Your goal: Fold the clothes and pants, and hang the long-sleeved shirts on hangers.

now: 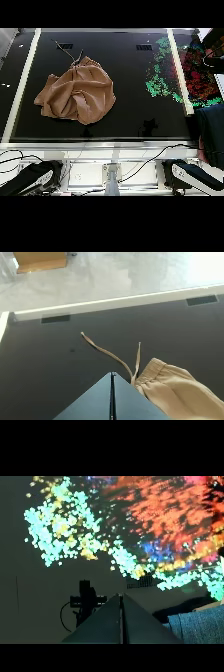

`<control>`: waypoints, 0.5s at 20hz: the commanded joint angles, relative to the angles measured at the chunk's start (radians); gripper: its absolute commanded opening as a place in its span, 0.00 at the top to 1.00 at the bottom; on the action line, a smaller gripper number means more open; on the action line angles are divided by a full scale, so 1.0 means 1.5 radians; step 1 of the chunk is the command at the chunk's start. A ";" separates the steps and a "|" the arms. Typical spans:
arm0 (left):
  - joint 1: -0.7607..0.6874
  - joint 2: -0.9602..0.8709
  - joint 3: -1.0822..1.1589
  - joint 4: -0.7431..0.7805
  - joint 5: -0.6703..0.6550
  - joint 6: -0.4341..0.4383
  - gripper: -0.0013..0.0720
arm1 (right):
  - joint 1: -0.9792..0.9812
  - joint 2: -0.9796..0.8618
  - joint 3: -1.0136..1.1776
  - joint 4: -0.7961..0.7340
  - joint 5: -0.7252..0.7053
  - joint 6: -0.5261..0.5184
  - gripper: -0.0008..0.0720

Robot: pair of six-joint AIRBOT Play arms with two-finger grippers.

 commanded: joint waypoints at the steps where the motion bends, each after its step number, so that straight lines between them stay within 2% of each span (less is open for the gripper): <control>1: 0.000 0.001 0.000 0.000 0.000 0.000 0.96 | 0.001 0.000 0.000 0.001 -0.025 0.000 0.93; 7: 0.000 0.001 0.000 0.000 0.000 0.000 0.96 | 0.001 0.000 0.000 0.034 -0.064 0.001 0.93; 10: 0.000 0.001 0.000 0.000 0.000 0.000 0.96 | 0.001 -0.003 0.000 0.191 -0.126 -0.008 0.93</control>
